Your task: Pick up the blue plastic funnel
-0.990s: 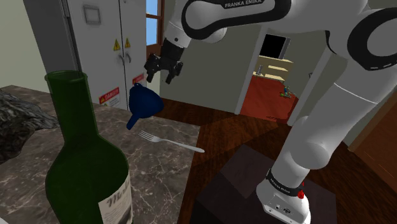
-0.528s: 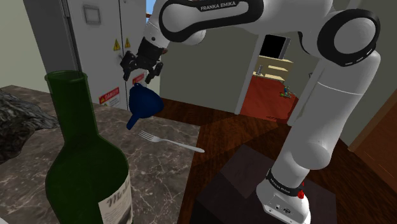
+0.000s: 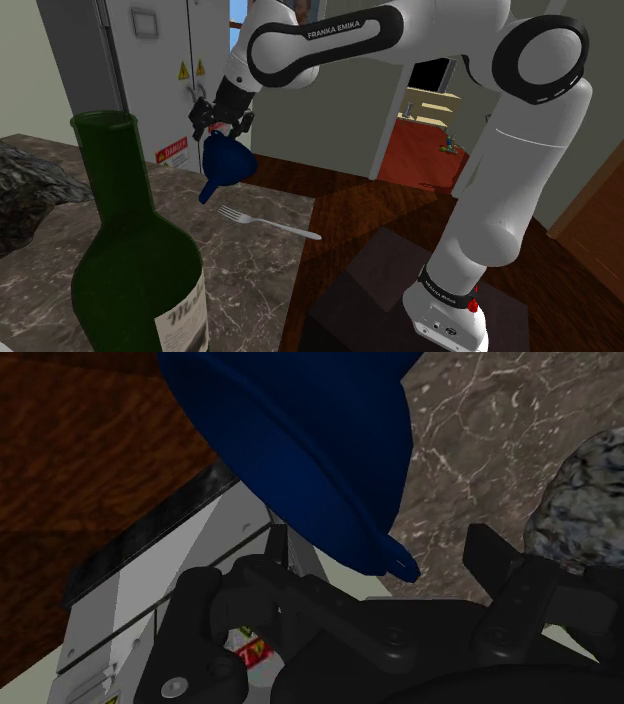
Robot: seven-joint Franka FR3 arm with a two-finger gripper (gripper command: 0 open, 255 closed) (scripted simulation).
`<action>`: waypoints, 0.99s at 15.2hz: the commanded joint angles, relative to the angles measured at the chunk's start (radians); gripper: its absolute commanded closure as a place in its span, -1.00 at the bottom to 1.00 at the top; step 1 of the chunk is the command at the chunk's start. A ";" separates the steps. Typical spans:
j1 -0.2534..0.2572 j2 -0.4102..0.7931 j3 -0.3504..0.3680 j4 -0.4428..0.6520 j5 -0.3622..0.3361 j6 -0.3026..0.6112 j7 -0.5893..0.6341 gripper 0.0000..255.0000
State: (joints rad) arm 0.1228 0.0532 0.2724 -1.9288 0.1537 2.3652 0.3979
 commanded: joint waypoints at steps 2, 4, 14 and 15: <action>0.000 0.000 0.000 -0.003 0.001 0.004 -0.001 1.00; 0.000 0.000 0.000 -0.004 0.001 0.004 -0.001 1.00; -0.001 -0.011 -0.001 0.037 -0.002 -0.046 0.006 1.00; -0.001 -0.013 -0.001 0.047 -0.003 -0.059 0.008 1.00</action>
State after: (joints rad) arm 0.1217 0.0407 0.2716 -1.8952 0.1523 2.3200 0.4036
